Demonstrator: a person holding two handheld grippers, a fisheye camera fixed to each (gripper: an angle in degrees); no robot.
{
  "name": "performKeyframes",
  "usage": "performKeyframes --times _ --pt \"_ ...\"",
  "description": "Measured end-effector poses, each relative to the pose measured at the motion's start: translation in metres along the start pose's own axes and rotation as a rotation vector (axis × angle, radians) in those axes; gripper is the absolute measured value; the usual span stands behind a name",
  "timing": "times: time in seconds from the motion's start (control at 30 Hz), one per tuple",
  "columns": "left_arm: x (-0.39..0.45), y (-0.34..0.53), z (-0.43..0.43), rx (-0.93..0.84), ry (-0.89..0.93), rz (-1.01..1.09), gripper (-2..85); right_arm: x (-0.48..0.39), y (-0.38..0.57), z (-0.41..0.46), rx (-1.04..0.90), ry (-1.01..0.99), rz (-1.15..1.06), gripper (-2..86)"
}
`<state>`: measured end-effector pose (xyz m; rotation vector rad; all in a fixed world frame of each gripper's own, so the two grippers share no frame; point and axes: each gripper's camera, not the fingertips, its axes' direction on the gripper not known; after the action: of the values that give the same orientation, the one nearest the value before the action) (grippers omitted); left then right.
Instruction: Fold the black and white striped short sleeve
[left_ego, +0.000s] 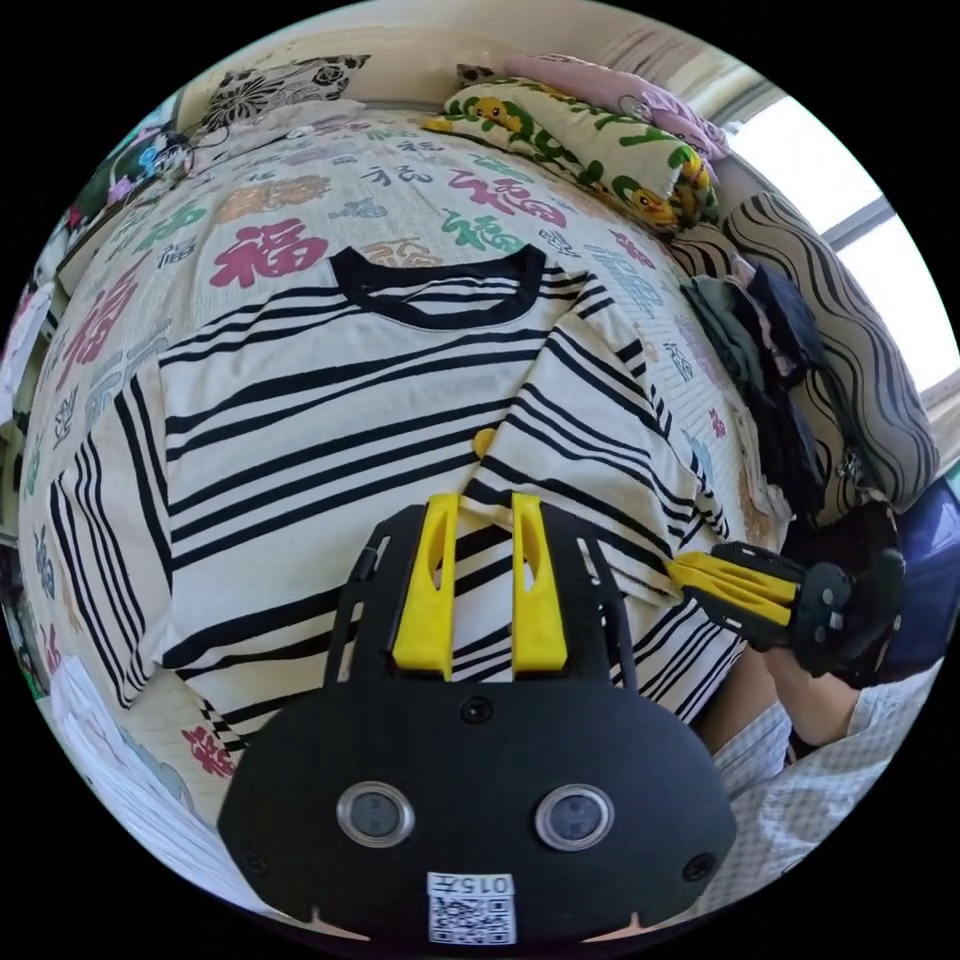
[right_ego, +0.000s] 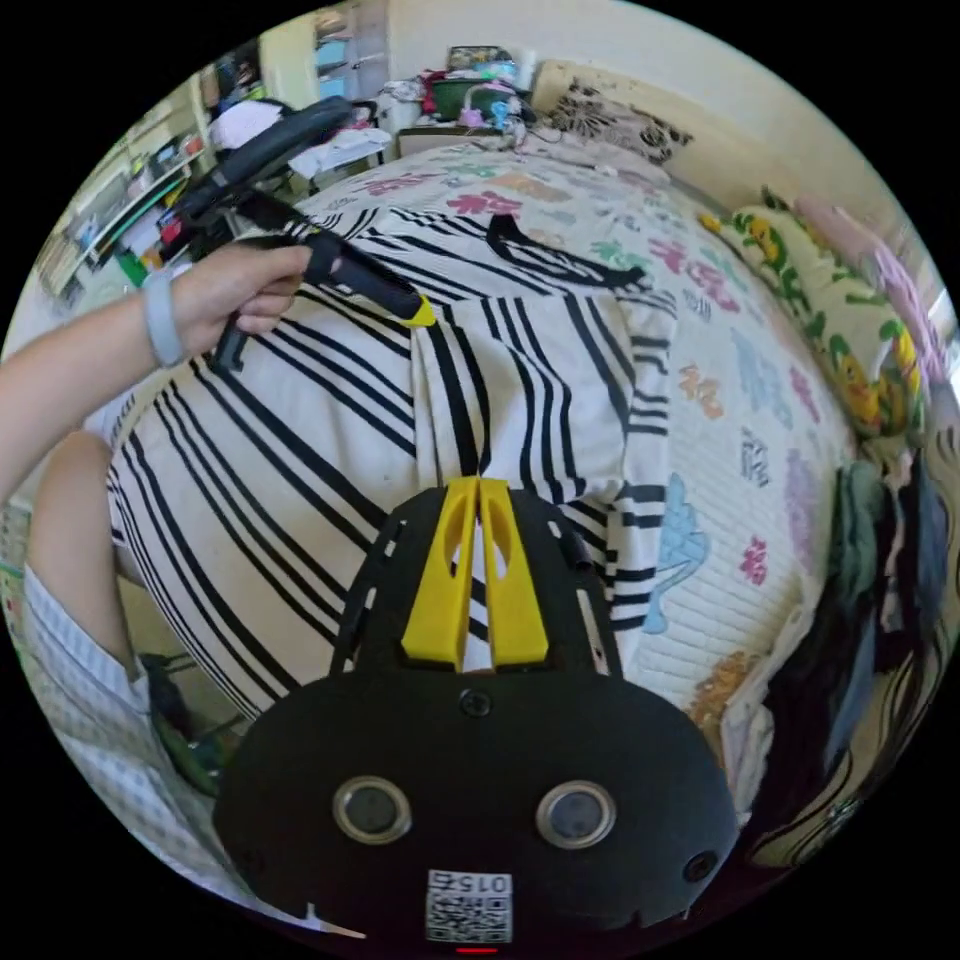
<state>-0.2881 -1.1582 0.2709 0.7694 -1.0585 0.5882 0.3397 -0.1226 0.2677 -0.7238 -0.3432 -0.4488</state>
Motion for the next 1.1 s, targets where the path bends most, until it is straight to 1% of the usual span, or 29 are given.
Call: performKeyframes --times 0.07,0.13,0.2,0.27,0.3,0.37,0.4,0.47,0.57,0.7,0.77,0.8,0.83,0.9,0.93,0.97,1.03,1.1 --pt "-0.001 0.001 -0.005 0.005 0.008 -0.009 7.6 0.002 0.007 -0.011 0.003 0.052 -0.093 -0.5" --pt "0.001 0.003 -0.008 0.008 0.02 0.008 7.8 0.008 0.009 -0.005 -0.058 0.075 -0.152 -0.4" --pt "0.0 0.004 -0.012 0.003 0.037 0.002 7.8 0.023 0.01 -0.002 -0.062 0.066 -0.134 0.3" --pt "0.003 0.002 -0.023 -0.021 0.034 -0.012 8.0 0.062 0.007 -0.014 -0.034 0.0 -0.007 4.3" --pt "0.004 0.001 -0.027 -0.017 0.029 -0.006 8.1 0.075 0.007 -0.018 -0.017 -0.024 0.034 4.7" --pt "0.015 -0.009 -0.05 0.046 0.055 0.041 8.7 0.137 0.01 -0.031 0.058 -0.115 0.244 5.7" --pt "0.018 -0.014 -0.055 0.063 0.069 0.05 9.0 0.154 0.011 -0.032 0.077 -0.148 0.298 5.8" --pt "0.031 -0.042 -0.064 0.097 0.125 0.076 10.3 0.219 0.013 -0.024 0.104 -0.352 0.495 7.7" --pt "0.049 -0.085 -0.05 0.052 0.183 0.09 11.2 0.273 0.009 -0.01 0.137 -0.496 0.624 8.4" --pt "0.07 -0.125 -0.029 0.018 0.23 0.091 10.4 0.318 -0.001 0.001 0.162 -0.542 0.744 6.2" --pt "0.082 -0.144 -0.017 -0.049 0.219 0.093 6.0 0.344 -0.003 0.005 0.173 -0.534 0.789 2.4" --pt "0.085 -0.148 -0.015 -0.058 0.224 0.096 4.8 0.35 -0.003 0.003 0.191 -0.529 0.793 1.9" --pt "0.089 -0.154 -0.018 -0.041 0.231 0.089 2.5 0.362 0.001 -0.002 0.224 -0.507 0.812 1.2" --pt "0.093 -0.162 -0.03 0.037 0.276 0.073 1.1 0.382 0.011 -0.01 0.285 -0.455 0.874 0.5" --pt "0.097 -0.167 -0.038 0.088 0.327 0.072 0.4 0.396 0.02 -0.015 0.337 -0.437 0.923 0.2" --pt "0.103 -0.174 -0.044 0.133 0.356 0.064 0.0 0.411 0.027 -0.016 0.363 -0.454 0.966 0.1" --pt "0.113 -0.182 -0.052 0.182 0.343 0.042 0.0 0.425 0.028 -0.007 0.36 -0.486 0.986 0.1" --pt "0.122 -0.191 -0.051 0.172 0.346 0.021 0.8 0.43 0.024 0.005 0.324 -0.457 0.983 0.4"
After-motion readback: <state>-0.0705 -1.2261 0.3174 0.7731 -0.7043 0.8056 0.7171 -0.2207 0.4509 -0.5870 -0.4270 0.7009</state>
